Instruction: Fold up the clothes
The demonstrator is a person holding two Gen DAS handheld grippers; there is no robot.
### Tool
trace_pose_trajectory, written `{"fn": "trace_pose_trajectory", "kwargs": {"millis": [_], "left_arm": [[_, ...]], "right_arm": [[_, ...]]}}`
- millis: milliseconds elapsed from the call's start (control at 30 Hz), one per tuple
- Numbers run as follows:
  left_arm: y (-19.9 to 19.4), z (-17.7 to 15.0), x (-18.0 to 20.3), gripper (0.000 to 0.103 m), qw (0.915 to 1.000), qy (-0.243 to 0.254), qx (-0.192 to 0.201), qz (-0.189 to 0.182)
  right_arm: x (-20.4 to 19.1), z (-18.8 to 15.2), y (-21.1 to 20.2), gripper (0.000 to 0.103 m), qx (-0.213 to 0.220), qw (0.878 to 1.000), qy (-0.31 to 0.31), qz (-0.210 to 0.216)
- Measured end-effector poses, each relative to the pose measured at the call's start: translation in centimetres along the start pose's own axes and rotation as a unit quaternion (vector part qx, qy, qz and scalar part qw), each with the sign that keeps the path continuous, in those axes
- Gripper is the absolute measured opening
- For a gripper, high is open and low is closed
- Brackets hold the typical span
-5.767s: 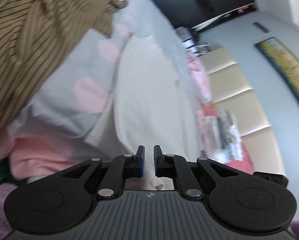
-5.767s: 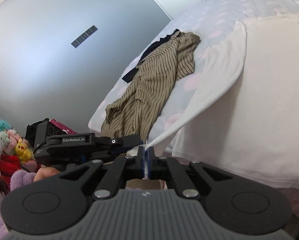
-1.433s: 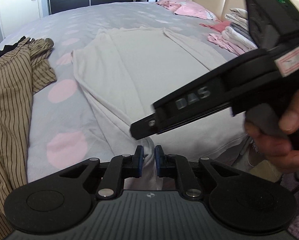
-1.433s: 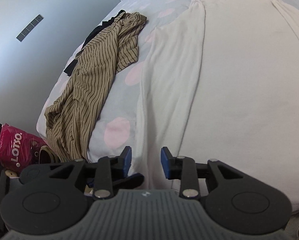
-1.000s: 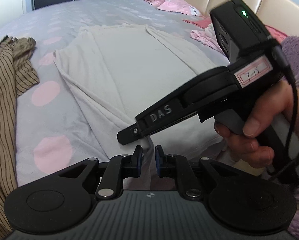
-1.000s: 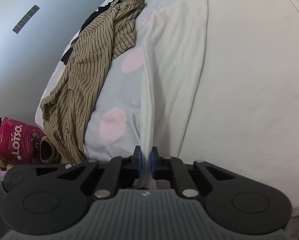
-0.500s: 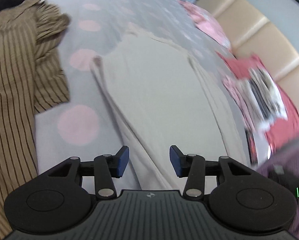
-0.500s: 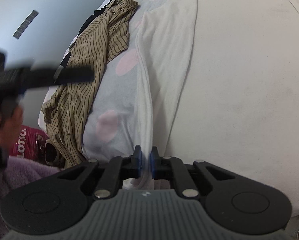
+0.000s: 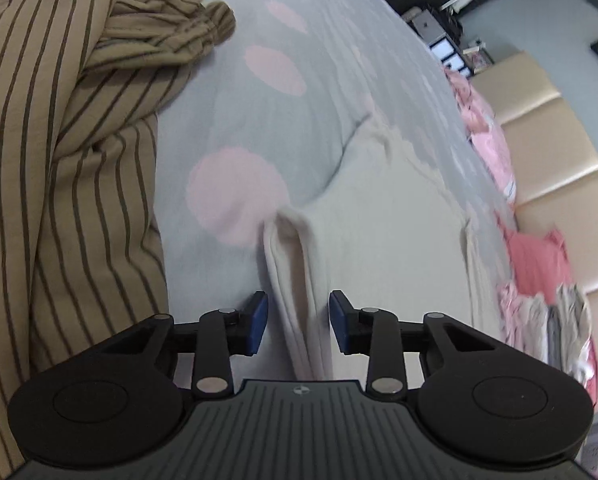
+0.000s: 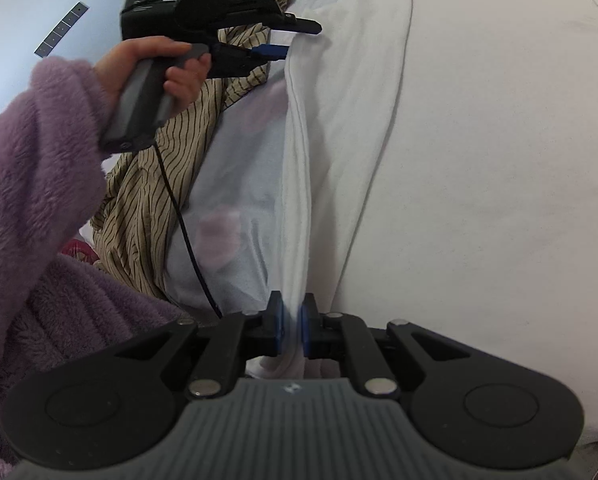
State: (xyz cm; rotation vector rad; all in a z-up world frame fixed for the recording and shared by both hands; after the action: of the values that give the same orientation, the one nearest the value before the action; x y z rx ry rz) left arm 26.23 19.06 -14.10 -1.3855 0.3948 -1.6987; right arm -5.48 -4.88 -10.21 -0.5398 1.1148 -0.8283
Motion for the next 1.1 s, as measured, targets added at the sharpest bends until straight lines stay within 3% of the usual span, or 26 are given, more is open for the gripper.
{"fn": "trace_pose_trajectory", "kwargs": {"millis": [67, 167, 400, 633, 900, 1100], "left_arm": [[0.2, 0.6, -0.2, 0.027, 0.9999, -0.001, 0.010, -0.008], [0.3, 0.9, 0.3, 0.010, 0.9995, 0.011, 0.026, -0.012], [-1.8, 0.7, 4.2, 0.007, 0.9943, 0.076, 0.074, 0.003], [-1.9, -0.6, 10.8, 0.006, 0.9785, 0.180, 0.097, 0.026], [3.2, -2.4, 16.6, 0.006, 0.9638, 0.260, 0.049, 0.035], [7.8, -4.1, 18.3, 0.006, 0.9540, 0.296, 0.004, 0.049]], "right_arm": [[0.3, -0.1, -0.2, 0.010, 0.005, 1.000, 0.010, 0.004], [0.7, -0.5, -0.5, 0.010, 0.015, 0.999, 0.025, 0.013], [-0.3, -1.4, -2.0, 0.010, 0.055, 0.997, 0.018, 0.044], [-0.5, -2.7, -3.4, 0.010, 0.076, 0.995, 0.029, 0.058], [1.8, -4.5, -4.5, 0.010, 0.074, 0.993, 0.083, 0.030], [3.2, -5.1, -4.0, 0.010, 0.059, 0.992, 0.109, 0.002]]}}
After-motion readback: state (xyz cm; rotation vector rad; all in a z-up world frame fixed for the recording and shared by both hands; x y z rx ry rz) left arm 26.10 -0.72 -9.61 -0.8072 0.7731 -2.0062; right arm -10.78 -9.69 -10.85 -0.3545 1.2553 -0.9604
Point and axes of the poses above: each gripper's, at about its wrist camera, not at the fingertips, and y roughly the way its jaws point, x to its right, z to its top, the point moved 2 cm from there along y, roughly the way its jaws point
